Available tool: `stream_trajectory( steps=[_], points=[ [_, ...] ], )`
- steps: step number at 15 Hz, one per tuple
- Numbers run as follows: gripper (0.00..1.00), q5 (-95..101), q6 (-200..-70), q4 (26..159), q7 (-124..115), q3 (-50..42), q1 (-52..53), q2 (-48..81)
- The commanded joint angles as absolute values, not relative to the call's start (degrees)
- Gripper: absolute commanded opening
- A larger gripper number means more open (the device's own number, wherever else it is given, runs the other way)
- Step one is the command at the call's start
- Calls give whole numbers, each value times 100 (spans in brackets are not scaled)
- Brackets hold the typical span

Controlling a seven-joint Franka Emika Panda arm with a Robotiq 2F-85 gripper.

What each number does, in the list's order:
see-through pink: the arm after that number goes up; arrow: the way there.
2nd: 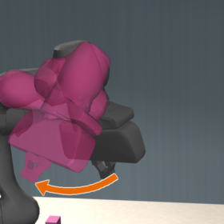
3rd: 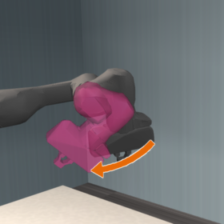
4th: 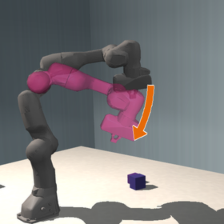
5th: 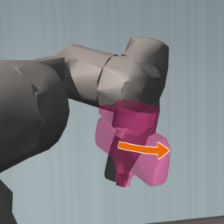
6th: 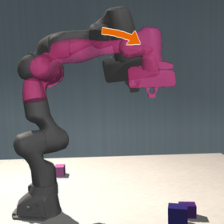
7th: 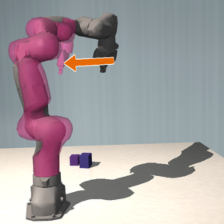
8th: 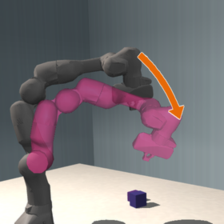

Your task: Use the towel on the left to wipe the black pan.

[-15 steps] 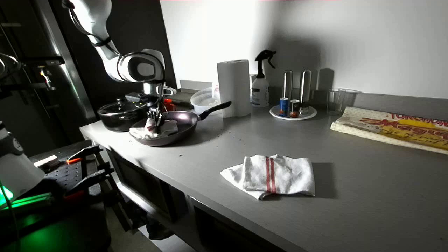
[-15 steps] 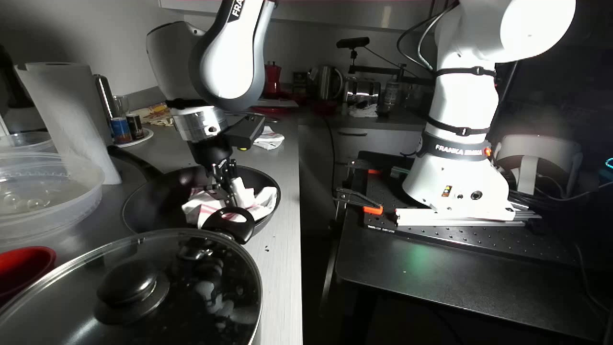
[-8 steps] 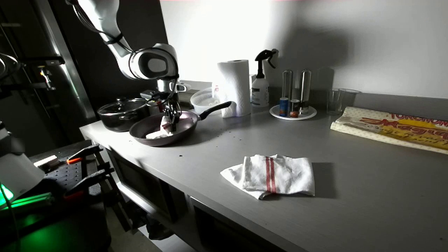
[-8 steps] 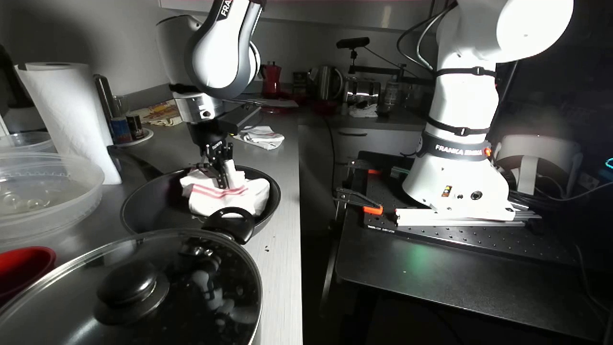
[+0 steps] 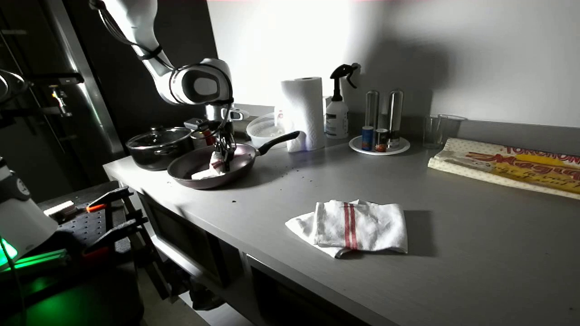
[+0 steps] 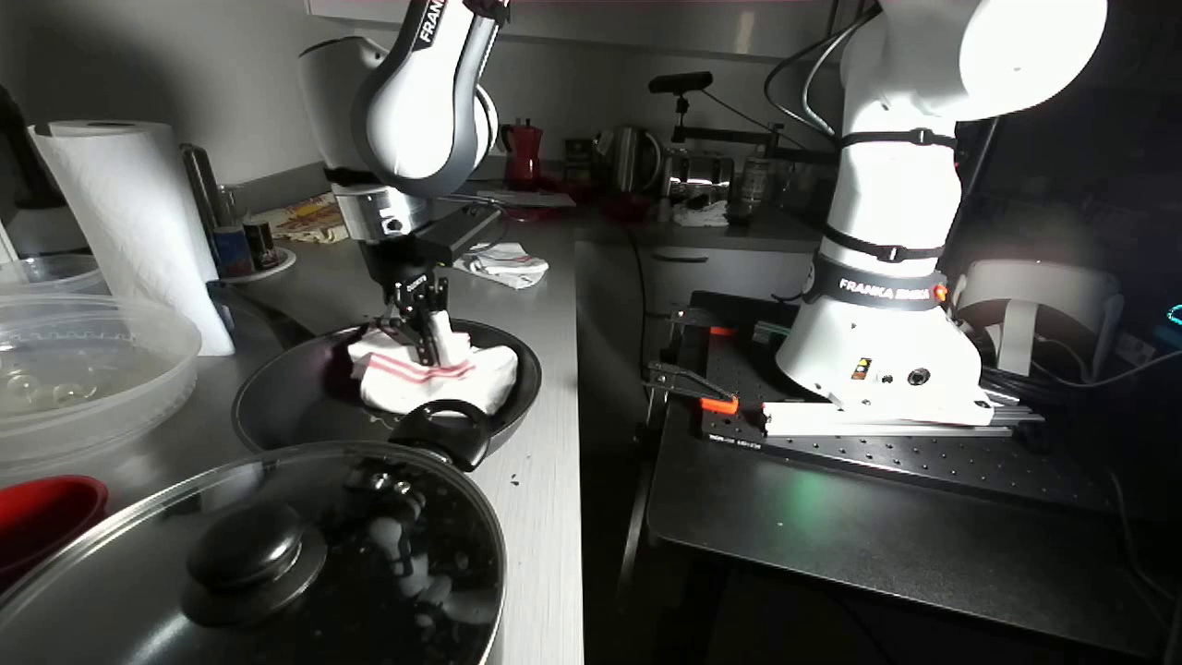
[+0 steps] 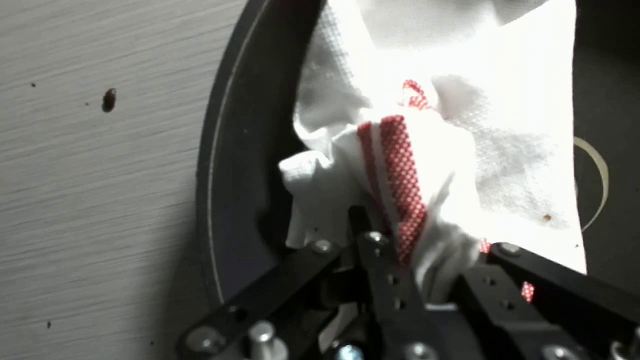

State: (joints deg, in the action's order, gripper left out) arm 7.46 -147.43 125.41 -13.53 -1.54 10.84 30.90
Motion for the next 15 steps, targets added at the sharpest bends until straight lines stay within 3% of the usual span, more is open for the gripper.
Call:
stream_trajectory(
  steps=[1, 15],
  points=[
    [3, 754, -14767, 12674, -1424, -40, 1264, 3066],
    [3, 436, -14397, 12885, -1004, 1065, 1612, 2875]
  ],
)
